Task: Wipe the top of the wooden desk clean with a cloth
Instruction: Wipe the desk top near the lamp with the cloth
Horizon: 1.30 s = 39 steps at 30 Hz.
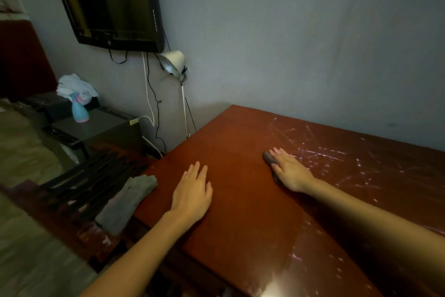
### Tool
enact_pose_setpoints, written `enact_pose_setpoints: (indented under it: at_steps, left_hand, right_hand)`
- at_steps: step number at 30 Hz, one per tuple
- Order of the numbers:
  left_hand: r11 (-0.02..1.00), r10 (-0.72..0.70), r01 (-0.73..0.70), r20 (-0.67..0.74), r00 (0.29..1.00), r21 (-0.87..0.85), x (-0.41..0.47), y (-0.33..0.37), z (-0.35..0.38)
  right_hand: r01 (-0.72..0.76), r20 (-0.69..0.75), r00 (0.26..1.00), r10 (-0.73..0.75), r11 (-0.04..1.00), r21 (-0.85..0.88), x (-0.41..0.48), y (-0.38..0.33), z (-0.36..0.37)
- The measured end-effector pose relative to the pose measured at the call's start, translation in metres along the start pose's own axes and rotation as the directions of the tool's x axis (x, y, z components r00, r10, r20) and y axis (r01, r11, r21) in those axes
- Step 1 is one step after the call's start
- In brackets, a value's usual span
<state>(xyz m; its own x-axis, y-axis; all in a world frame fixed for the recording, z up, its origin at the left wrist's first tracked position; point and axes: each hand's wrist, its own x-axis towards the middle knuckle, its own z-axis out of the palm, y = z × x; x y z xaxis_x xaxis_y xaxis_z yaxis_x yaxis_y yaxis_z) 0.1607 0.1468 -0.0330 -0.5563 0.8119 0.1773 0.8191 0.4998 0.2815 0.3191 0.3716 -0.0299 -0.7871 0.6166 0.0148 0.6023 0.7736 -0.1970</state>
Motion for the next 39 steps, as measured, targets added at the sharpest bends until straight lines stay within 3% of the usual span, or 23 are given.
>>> enact_pose_setpoints:
  at_steps: [4, 7, 12, 15, 17, 24, 28, 31, 34, 39]
  left_hand:
    - [1.0, -0.023, 0.022, 0.059, 0.998, 0.018, 0.031, 0.001, 0.004]
    - [0.999, -0.042, 0.04, 0.082, 0.996, 0.026, 0.054, 0.008, 0.01]
    - [0.998, -0.056, 0.054, 0.097, 0.994, 0.017, 0.09, 0.026, 0.021]
    - [0.999, -0.053, 0.052, 0.099, 0.994, 0.01, 0.109, 0.034, 0.028]
    - [0.999, -0.043, 0.042, 0.098, 0.994, 0.016, 0.12, 0.04, 0.032]
    - [0.998, -0.011, 0.007, 0.062, 0.998, 0.067, 0.127, 0.04, 0.047]
    - [0.998, -0.014, 0.01, 0.046, 0.999, 0.069, 0.131, 0.039, 0.05]
    - [0.998, -0.022, 0.019, 0.044, 0.999, 0.066, 0.131, 0.04, 0.05]
    - [0.998, -0.021, 0.018, 0.044, 0.999, 0.058, 0.131, 0.04, 0.048]
    - [0.998, -0.018, 0.014, 0.061, 0.998, 0.069, 0.13, 0.041, 0.045]
  right_hand:
    - [-0.093, -0.026, 0.995, 0.093, 0.996, 0.004, 0.059, -0.014, 0.0]
    - [-0.079, -0.006, 0.997, 0.079, 0.997, 0.007, 0.092, -0.038, 0.004]
    - [0.134, 0.033, 0.99, -0.134, 0.991, -0.008, 0.091, -0.059, 0.011]
    - [0.31, 0.033, 0.951, -0.309, 0.951, -0.022, 0.055, -0.04, 0.011]
    - [0.343, 0.022, 0.939, -0.342, 0.939, -0.011, 0.036, -0.017, 0.006]
    - [0.084, -0.006, 0.996, -0.085, 0.996, -0.033, 0.066, 0.058, -0.011]
    - [-0.08, -0.034, 0.996, 0.08, 0.997, -0.015, 0.126, 0.046, -0.009]
    - [-0.107, -0.033, 0.994, 0.107, 0.994, -0.006, 0.156, 0.016, -0.004]
    - [-0.037, -0.004, 0.999, 0.037, 0.999, -0.004, 0.165, -0.012, 0.001]
    - [0.245, 0.059, 0.968, -0.243, 0.969, -0.019, 0.124, -0.034, 0.006]
